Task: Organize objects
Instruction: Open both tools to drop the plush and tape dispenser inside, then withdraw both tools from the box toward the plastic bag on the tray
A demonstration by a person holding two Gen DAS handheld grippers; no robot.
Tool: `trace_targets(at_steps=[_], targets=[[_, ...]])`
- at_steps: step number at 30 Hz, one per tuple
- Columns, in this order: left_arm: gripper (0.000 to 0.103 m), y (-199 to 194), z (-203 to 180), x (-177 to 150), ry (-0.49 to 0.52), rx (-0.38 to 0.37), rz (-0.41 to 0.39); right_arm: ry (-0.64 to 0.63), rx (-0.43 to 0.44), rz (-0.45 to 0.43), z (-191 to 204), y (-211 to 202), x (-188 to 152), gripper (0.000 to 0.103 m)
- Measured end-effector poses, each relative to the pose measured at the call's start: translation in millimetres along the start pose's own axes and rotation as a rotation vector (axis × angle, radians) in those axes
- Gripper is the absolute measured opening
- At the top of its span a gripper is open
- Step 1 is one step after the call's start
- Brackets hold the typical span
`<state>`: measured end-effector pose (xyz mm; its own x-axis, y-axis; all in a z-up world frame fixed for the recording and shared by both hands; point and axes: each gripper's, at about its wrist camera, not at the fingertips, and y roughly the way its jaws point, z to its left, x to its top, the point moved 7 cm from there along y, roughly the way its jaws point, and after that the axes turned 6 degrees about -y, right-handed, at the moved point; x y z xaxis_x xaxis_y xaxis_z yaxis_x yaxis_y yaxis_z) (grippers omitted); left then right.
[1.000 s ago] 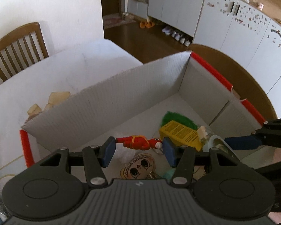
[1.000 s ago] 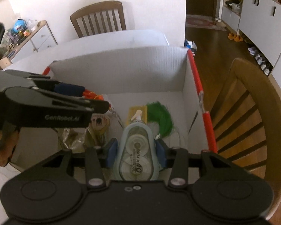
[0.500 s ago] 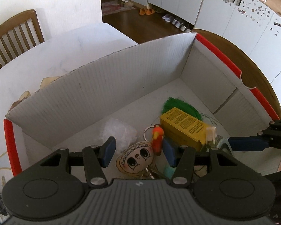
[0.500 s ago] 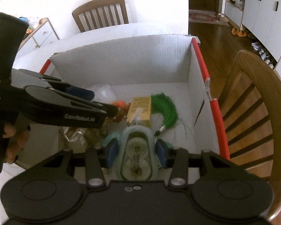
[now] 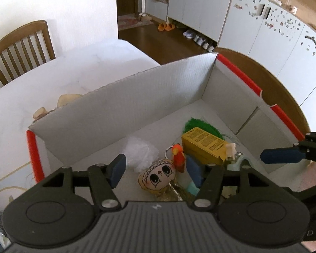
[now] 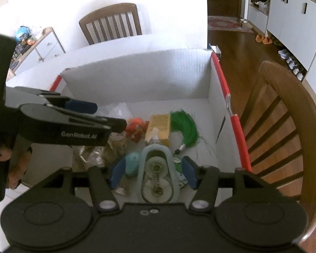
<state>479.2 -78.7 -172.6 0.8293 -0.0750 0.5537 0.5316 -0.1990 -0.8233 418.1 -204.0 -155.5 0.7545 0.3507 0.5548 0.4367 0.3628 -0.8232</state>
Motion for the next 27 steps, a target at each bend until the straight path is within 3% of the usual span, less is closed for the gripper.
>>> trace_targets(at_steps=[22,24,27], targets=[[0.063,-100,22,-20,0.037,-0.096,-0.135,0.039,-0.021,-0.14,52,-54,7,0.068],[0.069,-111,26,-23,0.04,-0.107,-0.144,0.042,-0.025,-0.149,62,-56,6,0.069],[0.071,-126,31,-29,0.048,-0.118,-0.166,0.046,-0.029,-0.167,73,-63,4,0.07]])
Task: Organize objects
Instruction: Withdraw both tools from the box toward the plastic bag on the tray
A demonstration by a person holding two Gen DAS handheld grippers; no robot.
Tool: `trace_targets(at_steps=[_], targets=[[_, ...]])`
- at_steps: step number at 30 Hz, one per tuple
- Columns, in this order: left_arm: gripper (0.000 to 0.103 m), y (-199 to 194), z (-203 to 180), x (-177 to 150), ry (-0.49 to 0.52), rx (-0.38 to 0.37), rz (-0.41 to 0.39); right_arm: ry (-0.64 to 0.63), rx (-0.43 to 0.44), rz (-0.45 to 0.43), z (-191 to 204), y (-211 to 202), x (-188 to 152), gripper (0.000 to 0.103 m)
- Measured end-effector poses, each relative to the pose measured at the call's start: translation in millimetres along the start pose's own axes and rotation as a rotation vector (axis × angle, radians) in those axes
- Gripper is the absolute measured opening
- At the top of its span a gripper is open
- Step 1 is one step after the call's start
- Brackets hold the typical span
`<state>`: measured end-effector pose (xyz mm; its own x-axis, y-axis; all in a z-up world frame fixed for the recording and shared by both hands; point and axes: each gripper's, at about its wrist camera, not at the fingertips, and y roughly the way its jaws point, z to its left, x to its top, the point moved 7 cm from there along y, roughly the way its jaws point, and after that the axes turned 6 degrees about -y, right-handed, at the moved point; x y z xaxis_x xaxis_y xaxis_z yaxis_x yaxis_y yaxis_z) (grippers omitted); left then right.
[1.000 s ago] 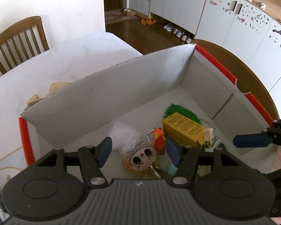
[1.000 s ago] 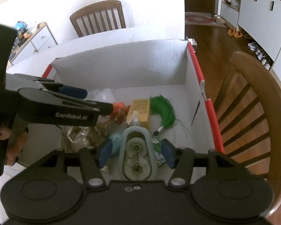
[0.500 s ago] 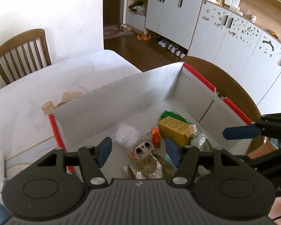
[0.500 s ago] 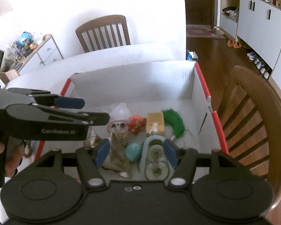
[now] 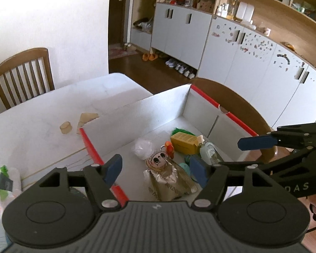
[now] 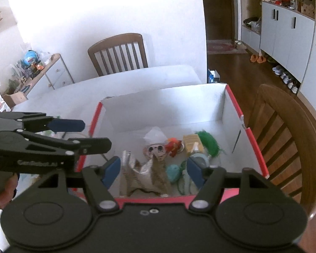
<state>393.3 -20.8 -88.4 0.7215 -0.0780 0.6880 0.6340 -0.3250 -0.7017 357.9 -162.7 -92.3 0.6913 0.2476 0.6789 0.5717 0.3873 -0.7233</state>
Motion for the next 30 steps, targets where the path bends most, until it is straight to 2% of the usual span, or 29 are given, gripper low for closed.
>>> trace_targets(at_steps=[5,10,16,18,21,30], targets=[[0.071,-27,8,-8,0.009,-0.013,-0.02,0.011,-0.007,-0.037,20,-12,-1,0.076],[0.083,-52,23,-14,0.006,-0.016,-0.051,0.014,-0.016,-0.074,43,-22,-3,0.085],[0.084,-77,46,-22,-0.006,-0.01,-0.078,0.012,-0.028,-0.113,72,-29,-5,0.092],[0.085,-83,54,-25,-0.01,-0.006,-0.084,0.005,-0.028,-0.121,82,-30,-6,0.093],[0.097,-92,65,-29,-0.014,0.001,-0.094,0.0,-0.024,-0.129,94,-31,-7,0.094],[0.102,-113,97,-38,-0.046,0.019,-0.143,-0.027,-0.017,-0.135,129,-27,-5,0.095]])
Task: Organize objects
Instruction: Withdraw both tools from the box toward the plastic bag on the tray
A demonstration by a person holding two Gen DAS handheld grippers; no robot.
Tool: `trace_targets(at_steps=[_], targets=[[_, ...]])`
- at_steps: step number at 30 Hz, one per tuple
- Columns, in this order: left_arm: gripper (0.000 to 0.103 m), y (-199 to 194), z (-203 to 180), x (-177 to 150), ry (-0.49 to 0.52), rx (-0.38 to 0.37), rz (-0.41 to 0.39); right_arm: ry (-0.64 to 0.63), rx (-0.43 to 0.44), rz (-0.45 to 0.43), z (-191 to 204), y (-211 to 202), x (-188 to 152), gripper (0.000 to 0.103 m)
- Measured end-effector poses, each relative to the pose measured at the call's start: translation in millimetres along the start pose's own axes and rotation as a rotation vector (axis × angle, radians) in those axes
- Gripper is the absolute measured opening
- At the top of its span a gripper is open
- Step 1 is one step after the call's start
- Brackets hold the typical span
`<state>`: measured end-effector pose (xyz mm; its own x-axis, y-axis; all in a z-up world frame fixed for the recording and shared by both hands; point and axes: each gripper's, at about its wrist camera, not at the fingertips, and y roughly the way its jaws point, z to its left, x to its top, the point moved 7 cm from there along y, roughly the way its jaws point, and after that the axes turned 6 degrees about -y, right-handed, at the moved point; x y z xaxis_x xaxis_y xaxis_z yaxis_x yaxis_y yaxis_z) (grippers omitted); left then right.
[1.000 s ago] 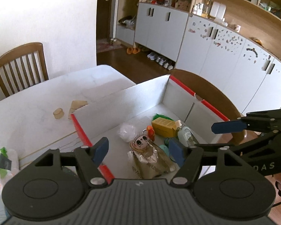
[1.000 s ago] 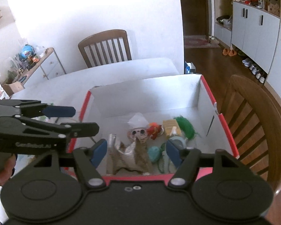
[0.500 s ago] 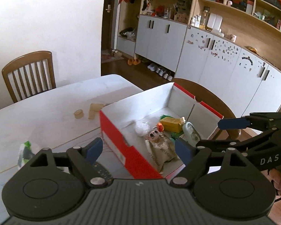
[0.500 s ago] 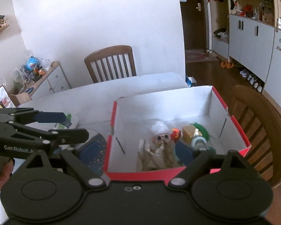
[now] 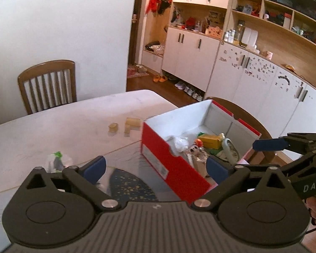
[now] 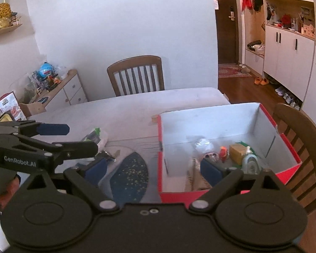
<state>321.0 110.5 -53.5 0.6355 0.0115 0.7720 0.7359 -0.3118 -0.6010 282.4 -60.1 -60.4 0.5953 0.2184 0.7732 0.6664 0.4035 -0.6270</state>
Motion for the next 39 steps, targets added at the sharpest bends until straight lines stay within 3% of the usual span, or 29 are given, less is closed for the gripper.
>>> trace_targets(at_steps=[7,21,29,39], targets=[[0.103,-9,27,-5,-0.017,0.047,-0.024,-0.027,0.023,0.009,24,10,1,0.097],[0.103,-3,91,-15,-0.098,0.093,0.023,-0.069,0.085,0.045,77,55,5,0.1],[0.103,11,148,-20,-0.14,0.187,0.033,-0.129,0.136,0.111,105,91,-9,0.1],[0.103,53,194,-39,-0.192,0.216,0.103,-0.199,0.123,0.222,124,138,-37,0.097]])
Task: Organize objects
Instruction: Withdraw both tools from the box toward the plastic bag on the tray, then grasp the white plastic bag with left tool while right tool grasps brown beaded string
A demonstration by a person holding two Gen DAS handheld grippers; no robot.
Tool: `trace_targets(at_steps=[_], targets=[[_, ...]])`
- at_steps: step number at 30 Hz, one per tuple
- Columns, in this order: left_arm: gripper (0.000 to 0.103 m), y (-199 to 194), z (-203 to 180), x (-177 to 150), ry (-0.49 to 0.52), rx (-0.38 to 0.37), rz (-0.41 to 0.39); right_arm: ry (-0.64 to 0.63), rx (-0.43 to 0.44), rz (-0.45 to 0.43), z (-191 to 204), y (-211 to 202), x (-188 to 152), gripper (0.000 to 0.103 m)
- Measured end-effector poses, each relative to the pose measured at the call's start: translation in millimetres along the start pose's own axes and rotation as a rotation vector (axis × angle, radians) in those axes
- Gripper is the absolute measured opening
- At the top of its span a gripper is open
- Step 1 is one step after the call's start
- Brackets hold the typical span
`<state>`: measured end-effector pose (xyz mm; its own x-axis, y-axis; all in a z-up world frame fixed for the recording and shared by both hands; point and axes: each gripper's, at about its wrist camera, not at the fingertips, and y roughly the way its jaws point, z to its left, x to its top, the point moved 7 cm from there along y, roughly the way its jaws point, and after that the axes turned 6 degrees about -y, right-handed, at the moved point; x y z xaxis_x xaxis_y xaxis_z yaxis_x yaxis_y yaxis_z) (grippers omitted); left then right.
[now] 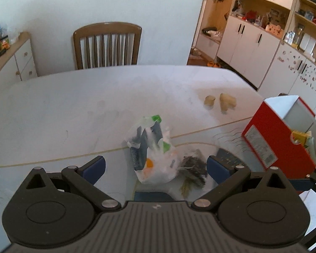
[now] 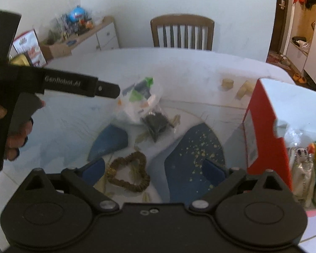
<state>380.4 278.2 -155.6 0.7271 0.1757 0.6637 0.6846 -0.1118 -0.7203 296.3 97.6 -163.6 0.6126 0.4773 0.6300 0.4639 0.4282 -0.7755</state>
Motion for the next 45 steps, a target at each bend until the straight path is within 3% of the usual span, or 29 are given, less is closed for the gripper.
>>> trace_targets(at_steps=[11,16,21,24,27,30,32,40,45], targets=[[0.103,54,10,2,-0.014,0.035,0.065,-0.008,0.008,0.092,-1,44,-9,0.085],[0.102,71,8,8,0.013,0.06,0.078,-0.041,0.002,0.118,2,59,-11,0.074],[0.101,84,10,11,-0.028,0.046,0.099,-0.059,0.007,0.129,6,68,-10,0.061],[0.088,92,14,9,-0.068,0.037,0.13,-0.073,0.019,0.136,9,72,-10,0.054],[0.085,96,22,8,-0.118,0.04,0.139,-0.105,0.022,0.13,15,73,-9,0.05],[0.07,98,25,9,-0.136,0.043,0.14,-0.138,0.018,0.126,21,75,-8,0.043],[0.067,99,26,10,-0.133,0.046,0.139,-0.164,0.009,0.125,25,76,-7,0.039],[0.039,92,30,10,-0.145,0.038,0.133,-0.208,0.022,0.126,34,76,-6,0.009],[0.034,85,29,4,-0.126,0.04,0.145,-0.19,0.033,0.132,32,76,-6,0.007]])
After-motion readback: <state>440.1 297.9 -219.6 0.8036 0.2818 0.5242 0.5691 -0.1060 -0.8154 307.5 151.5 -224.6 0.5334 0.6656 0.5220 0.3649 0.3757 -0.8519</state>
